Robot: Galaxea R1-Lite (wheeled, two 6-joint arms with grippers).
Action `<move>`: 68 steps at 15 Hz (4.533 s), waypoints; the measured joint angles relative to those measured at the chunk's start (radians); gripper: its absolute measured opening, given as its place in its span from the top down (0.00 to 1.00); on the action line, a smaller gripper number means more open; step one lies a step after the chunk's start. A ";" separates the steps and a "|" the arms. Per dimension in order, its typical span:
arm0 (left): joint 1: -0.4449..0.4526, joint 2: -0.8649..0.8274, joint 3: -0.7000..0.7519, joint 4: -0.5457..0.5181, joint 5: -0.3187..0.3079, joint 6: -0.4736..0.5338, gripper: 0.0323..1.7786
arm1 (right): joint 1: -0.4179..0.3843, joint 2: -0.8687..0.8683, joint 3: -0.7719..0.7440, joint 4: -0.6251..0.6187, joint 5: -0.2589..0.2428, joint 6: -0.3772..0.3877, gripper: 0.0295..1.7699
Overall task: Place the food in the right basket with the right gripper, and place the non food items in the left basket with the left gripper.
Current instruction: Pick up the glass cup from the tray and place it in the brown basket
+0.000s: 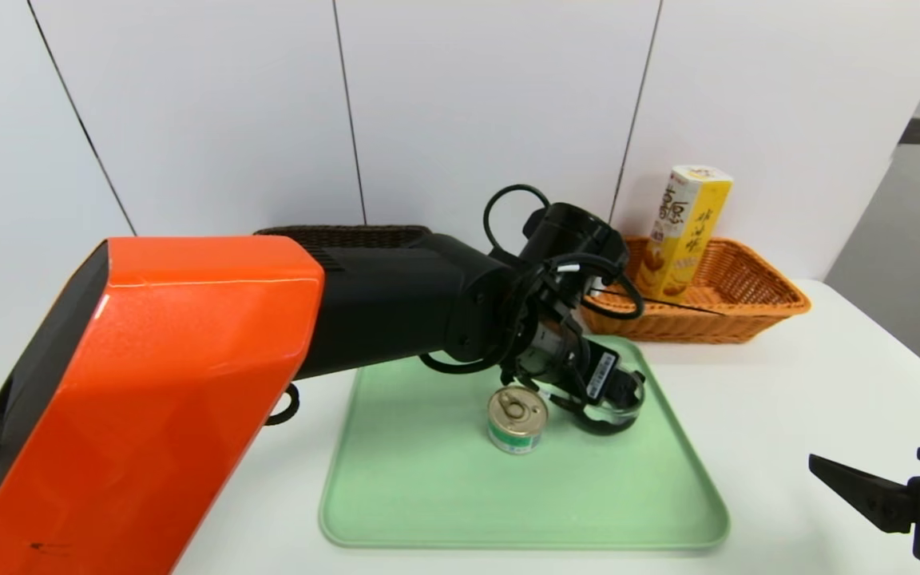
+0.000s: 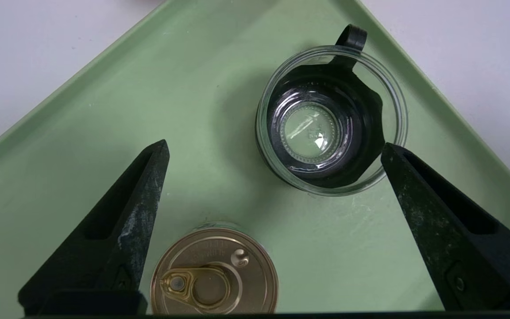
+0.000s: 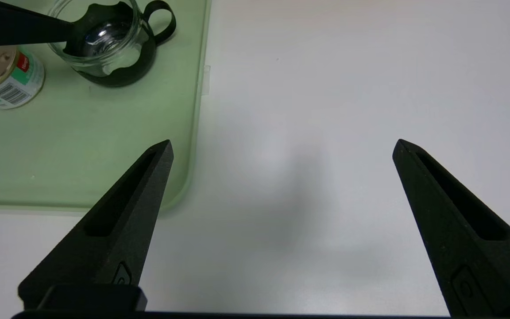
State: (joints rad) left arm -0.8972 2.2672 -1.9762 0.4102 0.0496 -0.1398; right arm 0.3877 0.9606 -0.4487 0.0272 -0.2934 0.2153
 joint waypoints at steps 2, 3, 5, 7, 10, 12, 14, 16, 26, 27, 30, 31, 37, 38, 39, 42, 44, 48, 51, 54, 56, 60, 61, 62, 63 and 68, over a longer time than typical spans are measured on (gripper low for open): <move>0.000 0.011 -0.001 -0.017 0.002 0.002 0.05 | 0.000 -0.020 0.021 0.000 0.000 -0.001 0.03; 0.000 0.016 -0.001 -0.022 0.003 0.005 0.05 | 0.001 -0.031 0.029 0.004 0.003 -0.002 0.03; 0.000 0.026 -0.008 -0.023 0.004 0.006 0.05 | 0.001 -0.047 0.039 0.009 0.013 -0.004 0.03; 0.001 0.037 -0.012 -0.036 0.004 0.006 0.05 | 0.001 -0.060 0.046 0.010 0.015 -0.005 0.03; 0.004 0.048 -0.013 -0.038 0.004 0.007 0.05 | 0.001 -0.069 0.049 0.008 0.017 -0.005 0.03; 0.004 0.051 -0.013 -0.044 0.004 0.007 0.05 | 0.001 -0.071 0.050 0.006 0.021 -0.005 0.03; 0.007 0.057 -0.013 -0.057 0.004 0.008 0.05 | 0.001 -0.073 0.051 0.006 0.022 -0.005 0.03; 0.013 0.063 -0.013 -0.065 0.004 0.008 0.05 | 0.001 -0.073 0.058 0.000 0.022 -0.005 0.03; 0.019 0.085 -0.013 -0.068 0.005 0.044 0.05 | 0.003 -0.093 0.074 0.009 0.022 -0.005 0.03; 0.020 0.086 -0.013 -0.068 0.005 0.044 0.05 | 0.003 -0.093 0.074 0.009 0.022 -0.005 0.03; 0.024 0.087 -0.013 -0.069 0.005 0.044 0.05 | 0.003 -0.099 0.076 0.010 0.022 -0.007 0.03; 0.026 0.088 -0.013 -0.075 0.005 0.044 0.05 | 0.003 -0.101 0.081 0.009 0.022 -0.009 0.03; 0.028 0.100 -0.013 -0.092 0.005 0.052 0.26 | 0.002 -0.124 0.096 0.010 0.022 -0.018 0.03; 0.029 0.103 -0.013 -0.095 0.005 0.051 0.35 | 0.002 -0.128 0.098 0.010 0.022 -0.018 0.03; 0.029 0.106 -0.013 -0.095 0.005 0.051 0.43 | 0.002 -0.131 0.099 0.010 0.022 -0.018 0.03; 0.035 0.114 -0.013 -0.095 0.005 0.050 0.61 | 0.002 -0.136 0.098 0.010 0.021 -0.020 0.03; 0.041 0.113 -0.016 -0.099 0.006 0.051 0.97 | 0.002 -0.138 0.098 0.008 0.022 -0.029 0.03; 0.046 0.103 -0.012 -0.087 0.004 0.050 0.97 | 0.003 -0.139 0.100 0.010 0.022 -0.031 0.03; 0.047 0.087 -0.011 -0.081 0.006 0.051 0.97 | 0.003 -0.142 0.101 0.010 0.022 -0.031 0.03; 0.046 0.042 -0.011 -0.081 0.004 0.047 0.97 | 0.003 -0.146 0.101 0.012 0.022 -0.031 0.03; 0.044 -0.011 -0.012 -0.083 -0.001 0.034 0.97 | 0.003 -0.150 0.103 0.012 0.022 -0.030 0.03; 0.054 -0.151 -0.012 -0.064 -0.007 -0.047 0.97 | 0.002 -0.151 0.109 0.011 0.022 -0.027 0.03; 0.076 -0.191 -0.012 -0.047 -0.007 -0.059 0.97 | 0.002 -0.151 0.109 0.011 0.021 -0.028 0.03; 0.110 -0.224 -0.012 -0.032 -0.007 -0.065 0.97 | 0.002 -0.151 0.106 0.011 0.021 -0.027 0.03; 0.151 -0.255 -0.011 -0.023 -0.008 -0.069 0.97 | 0.001 -0.150 0.102 0.011 0.021 -0.027 0.03; 0.383 -0.351 0.011 0.005 -0.086 -0.102 0.97 | 0.000 -0.146 0.098 0.012 0.022 -0.026 0.03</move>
State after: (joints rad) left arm -0.5138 1.9162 -1.9655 0.4155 -0.0368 -0.2415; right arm 0.3877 0.8149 -0.3511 0.0389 -0.2717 0.1889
